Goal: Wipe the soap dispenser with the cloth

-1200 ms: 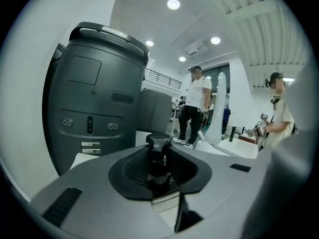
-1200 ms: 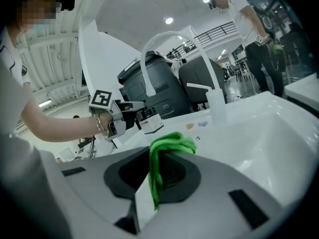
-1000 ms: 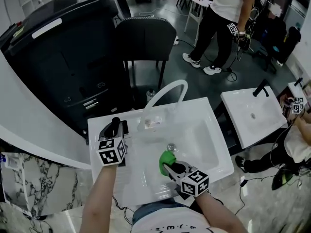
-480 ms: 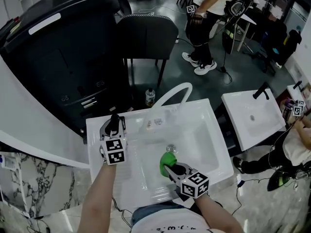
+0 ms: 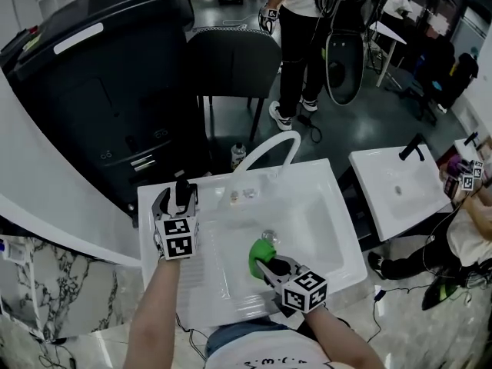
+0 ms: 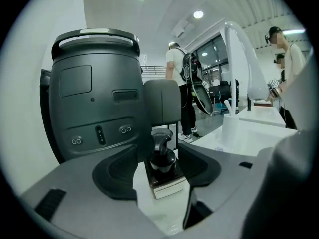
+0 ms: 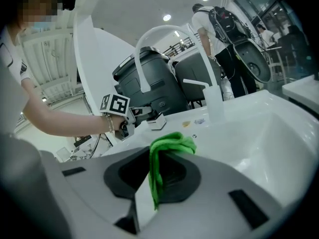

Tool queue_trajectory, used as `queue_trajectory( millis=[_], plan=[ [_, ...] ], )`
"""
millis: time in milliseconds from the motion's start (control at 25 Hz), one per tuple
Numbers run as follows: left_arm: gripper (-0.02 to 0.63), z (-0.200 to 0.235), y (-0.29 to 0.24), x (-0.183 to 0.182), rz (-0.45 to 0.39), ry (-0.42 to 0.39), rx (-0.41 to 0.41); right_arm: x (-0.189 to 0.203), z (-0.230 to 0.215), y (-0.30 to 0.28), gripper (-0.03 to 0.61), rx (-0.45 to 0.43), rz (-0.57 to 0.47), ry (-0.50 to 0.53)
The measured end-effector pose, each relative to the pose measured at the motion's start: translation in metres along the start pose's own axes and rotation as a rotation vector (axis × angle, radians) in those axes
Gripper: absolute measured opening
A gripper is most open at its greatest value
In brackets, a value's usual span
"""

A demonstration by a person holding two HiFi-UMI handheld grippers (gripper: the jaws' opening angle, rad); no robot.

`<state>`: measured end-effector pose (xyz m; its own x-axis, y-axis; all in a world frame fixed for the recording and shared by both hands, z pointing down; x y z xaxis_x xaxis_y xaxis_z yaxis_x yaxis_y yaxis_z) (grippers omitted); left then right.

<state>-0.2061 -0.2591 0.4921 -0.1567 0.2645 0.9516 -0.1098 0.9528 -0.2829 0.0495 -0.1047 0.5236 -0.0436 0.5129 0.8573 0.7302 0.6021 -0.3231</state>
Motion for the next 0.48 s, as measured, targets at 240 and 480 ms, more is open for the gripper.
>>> queue_trajectory(
  millis=[240,480],
  plan=[
    [0.258,-0.004,0.039,-0.005,-0.022,-0.033,0.009,-0.013,0.003,0.0,0.048,-0.011,-0.015,0.046],
    [0.258,-0.009,0.095,-0.006,-0.068,0.032,-0.041,-0.041,0.008,0.005,0.048,-0.027,-0.098,0.091]
  ],
)
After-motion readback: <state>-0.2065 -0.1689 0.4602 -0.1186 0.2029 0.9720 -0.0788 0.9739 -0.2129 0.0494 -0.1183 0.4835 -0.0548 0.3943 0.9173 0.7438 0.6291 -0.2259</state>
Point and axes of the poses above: the fingertips, and each gripper's own axes: y backward along the fingers, z to its left, x out of its underside, the point moved 6 cm from there along y, backward along the fingers, and after that the axes turned 5 degrees about -z, right-handed, at the moved point
